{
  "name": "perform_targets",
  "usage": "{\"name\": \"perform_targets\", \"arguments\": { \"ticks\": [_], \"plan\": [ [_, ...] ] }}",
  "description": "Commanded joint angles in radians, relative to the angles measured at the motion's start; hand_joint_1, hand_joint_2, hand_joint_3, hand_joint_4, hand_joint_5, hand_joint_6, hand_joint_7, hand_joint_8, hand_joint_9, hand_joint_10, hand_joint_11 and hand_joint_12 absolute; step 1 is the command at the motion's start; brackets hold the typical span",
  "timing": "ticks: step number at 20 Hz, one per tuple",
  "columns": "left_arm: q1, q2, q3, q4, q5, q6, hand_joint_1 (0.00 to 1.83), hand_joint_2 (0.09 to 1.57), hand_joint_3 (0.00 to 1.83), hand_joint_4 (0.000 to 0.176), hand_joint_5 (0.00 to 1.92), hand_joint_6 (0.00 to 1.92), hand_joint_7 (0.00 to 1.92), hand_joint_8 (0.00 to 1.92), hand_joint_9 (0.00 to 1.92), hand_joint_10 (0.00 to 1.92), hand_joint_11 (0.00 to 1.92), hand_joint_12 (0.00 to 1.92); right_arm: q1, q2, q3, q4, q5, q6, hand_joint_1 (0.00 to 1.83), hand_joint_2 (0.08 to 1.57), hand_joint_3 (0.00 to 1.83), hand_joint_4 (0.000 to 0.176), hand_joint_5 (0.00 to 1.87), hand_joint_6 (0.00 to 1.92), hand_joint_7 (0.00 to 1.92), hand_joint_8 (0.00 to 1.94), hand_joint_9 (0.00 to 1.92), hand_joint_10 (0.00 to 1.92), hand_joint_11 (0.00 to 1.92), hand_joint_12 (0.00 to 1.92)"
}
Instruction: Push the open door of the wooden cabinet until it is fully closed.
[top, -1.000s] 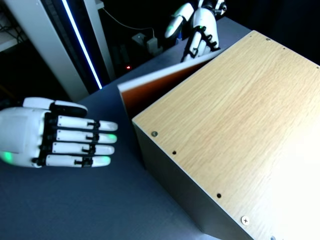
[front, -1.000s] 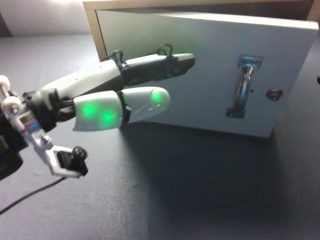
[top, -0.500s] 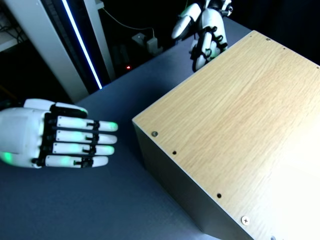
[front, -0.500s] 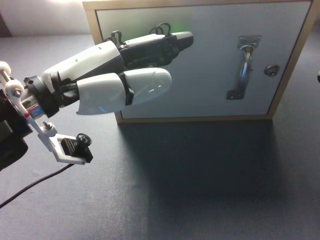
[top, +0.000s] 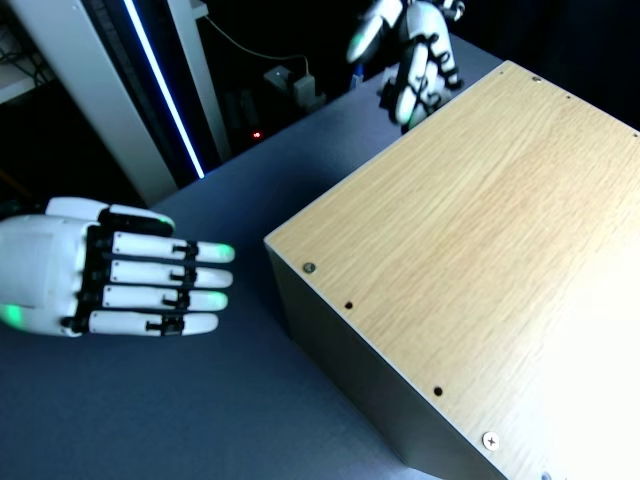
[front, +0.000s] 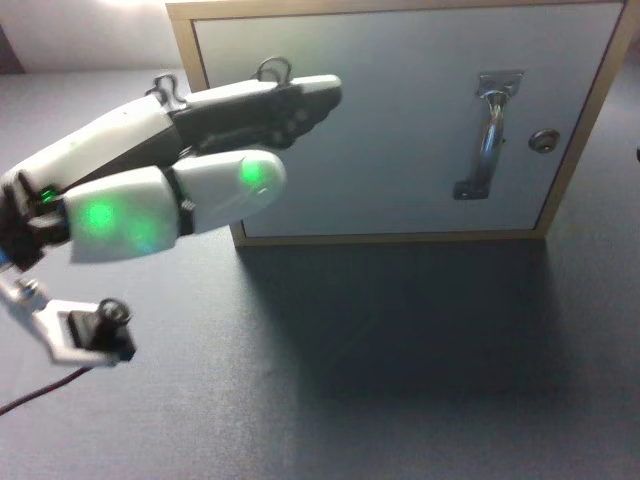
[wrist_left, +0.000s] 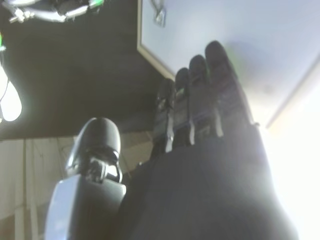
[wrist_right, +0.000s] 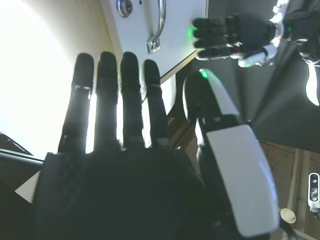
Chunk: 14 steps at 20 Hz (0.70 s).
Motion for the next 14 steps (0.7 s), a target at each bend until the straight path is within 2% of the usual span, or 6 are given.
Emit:
{"name": "perform_targets", "arguments": {
  "ticks": [1,4,8,10,11,14],
  "plan": [
    [0.005,0.018,-0.007,-0.05,-0.164,-0.006,0.07,1.49,0.01,0.0,0.23,0.0,0.26,0.0,0.26,0.0,0.0,0.75,0.005,0.007,0.003,0.035,0.154,0.01,0.43,1.41,0.0,0.0,0.41,0.0,0.42,0.0,0.32,0.01,0.0,0.68],
    [0.083,0.066,-0.049,-0.163,-0.253,-0.006,0.23,1.43,0.0,0.0,0.31,0.01,0.32,0.0,0.31,0.0,0.01,0.89,0.005,0.008,0.003,0.064,0.203,0.01,0.49,1.36,0.0,0.0,0.4,0.0,0.34,0.0,0.28,0.0,0.0,0.59],
    [0.191,0.093,-0.071,-0.301,-0.407,-0.006,0.24,1.39,0.0,0.0,0.28,0.0,0.33,0.0,0.34,0.0,0.0,0.86,0.007,0.007,0.007,0.09,0.261,0.008,0.57,1.42,0.01,0.0,0.37,0.0,0.4,0.0,0.33,0.0,0.01,0.67],
    [0.233,0.105,-0.09,-0.33,-0.452,-0.006,0.23,1.42,0.01,0.0,0.31,0.01,0.35,0.01,0.34,0.0,0.0,0.83,0.021,0.011,0.007,0.095,0.275,0.001,0.63,1.42,0.0,0.0,0.37,0.0,0.36,0.0,0.26,0.01,0.0,0.52],
    [0.269,0.108,-0.097,-0.355,-0.488,-0.006,0.13,1.48,0.02,0.0,0.26,0.0,0.28,0.0,0.24,0.0,0.0,0.56,0.039,0.013,0.007,0.092,0.275,-0.011,0.68,1.4,0.0,0.0,0.42,0.0,0.42,0.0,0.33,0.0,0.0,0.65],
    [0.305,0.114,-0.102,-0.4,-0.544,-0.006,0.19,1.46,0.0,0.0,0.24,0.0,0.25,0.0,0.18,0.0,0.0,0.41,0.059,0.014,0.007,0.084,0.275,-0.014,0.75,1.44,0.01,0.0,0.37,0.0,0.36,0.0,0.3,0.0,0.0,0.67]
  ]
}}
